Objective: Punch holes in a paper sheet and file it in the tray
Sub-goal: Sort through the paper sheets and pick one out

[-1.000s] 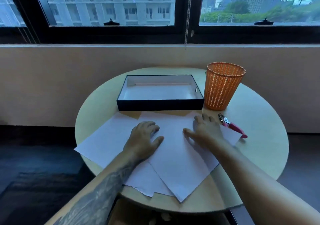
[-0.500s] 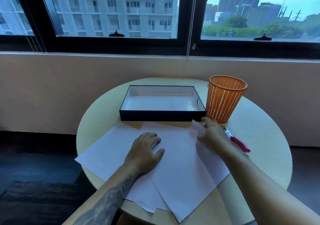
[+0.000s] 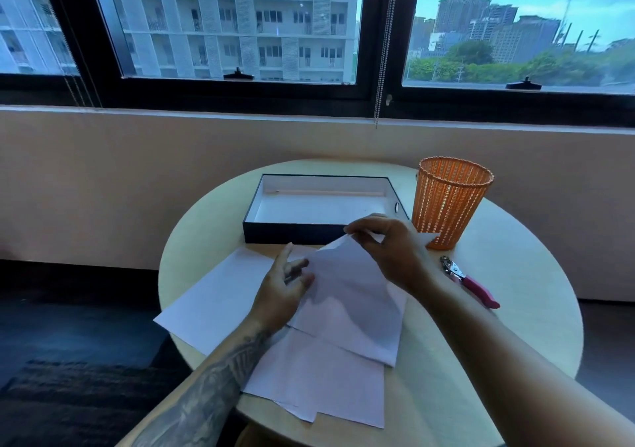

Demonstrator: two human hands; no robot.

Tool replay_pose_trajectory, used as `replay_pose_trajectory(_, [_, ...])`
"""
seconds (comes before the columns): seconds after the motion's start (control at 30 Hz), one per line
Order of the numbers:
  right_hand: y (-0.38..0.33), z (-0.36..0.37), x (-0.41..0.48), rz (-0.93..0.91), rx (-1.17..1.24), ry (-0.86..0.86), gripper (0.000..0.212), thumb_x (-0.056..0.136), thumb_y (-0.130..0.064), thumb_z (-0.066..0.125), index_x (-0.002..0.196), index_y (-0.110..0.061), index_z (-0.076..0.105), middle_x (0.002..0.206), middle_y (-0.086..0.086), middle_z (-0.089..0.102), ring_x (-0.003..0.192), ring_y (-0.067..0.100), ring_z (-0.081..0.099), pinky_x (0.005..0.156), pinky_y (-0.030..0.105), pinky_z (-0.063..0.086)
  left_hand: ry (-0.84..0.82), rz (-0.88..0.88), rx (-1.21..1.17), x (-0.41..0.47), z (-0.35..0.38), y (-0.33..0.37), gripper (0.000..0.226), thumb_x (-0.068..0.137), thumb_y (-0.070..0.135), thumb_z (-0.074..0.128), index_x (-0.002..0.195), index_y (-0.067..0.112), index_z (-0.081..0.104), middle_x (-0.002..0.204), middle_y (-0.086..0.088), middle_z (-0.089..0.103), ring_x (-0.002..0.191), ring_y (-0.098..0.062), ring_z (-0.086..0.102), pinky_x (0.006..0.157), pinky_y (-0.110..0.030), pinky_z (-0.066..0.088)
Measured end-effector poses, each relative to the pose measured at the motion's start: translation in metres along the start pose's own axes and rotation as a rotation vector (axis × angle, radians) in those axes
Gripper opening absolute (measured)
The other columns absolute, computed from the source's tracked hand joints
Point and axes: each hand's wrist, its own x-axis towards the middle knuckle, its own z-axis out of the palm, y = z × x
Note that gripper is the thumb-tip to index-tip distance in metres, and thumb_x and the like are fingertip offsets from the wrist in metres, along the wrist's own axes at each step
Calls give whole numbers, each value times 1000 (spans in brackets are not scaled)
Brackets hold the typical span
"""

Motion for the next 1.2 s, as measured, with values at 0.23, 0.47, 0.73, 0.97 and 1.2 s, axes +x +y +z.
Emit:
replay_pose_trajectory(0.23, [-28,6,18,-223,-165,-95,17,96,-20,64,100,-32,77,100,-16,76,93,7,63,107,34,36,243,78,-35,-4,-2,5,59,85,40,74,139,38,51,128,6,41,115,-9,50,83,-24,53])
replay_pose_trajectory(0.47, [-34,4,25,-268,-271,131,39,90,-27,65,129,-22,66,131,-1,66,124,22,55,112,39,33,262,-75,-351,2,-6,17,14,91,25,71,91,12,76,92,-9,77,88,-32,71,67,-34,61])
replay_pose_trajectory(0.73, [19,19,-4,632,258,-50,60,90,-34,73,142,-16,48,133,6,63,113,20,64,92,36,54,265,-144,-440,-2,-31,15,21,94,25,67,106,9,74,101,-11,78,94,-36,73,85,-51,59])
replay_pose_trajectory(0.97, [26,37,-21,595,372,-18,19,97,-17,60,83,-22,72,80,-1,74,72,17,68,69,39,55,269,-139,-268,-3,-40,10,11,94,16,65,97,17,76,91,-8,78,85,-35,73,78,-49,60])
replay_pose_trajectory(1.2, [63,35,-57,561,-566,-259,67,87,-73,42,131,-25,57,141,1,52,132,27,43,106,43,36,422,-128,-130,-7,-56,6,16,89,10,63,79,16,74,75,-12,70,65,-26,61,58,-36,49])
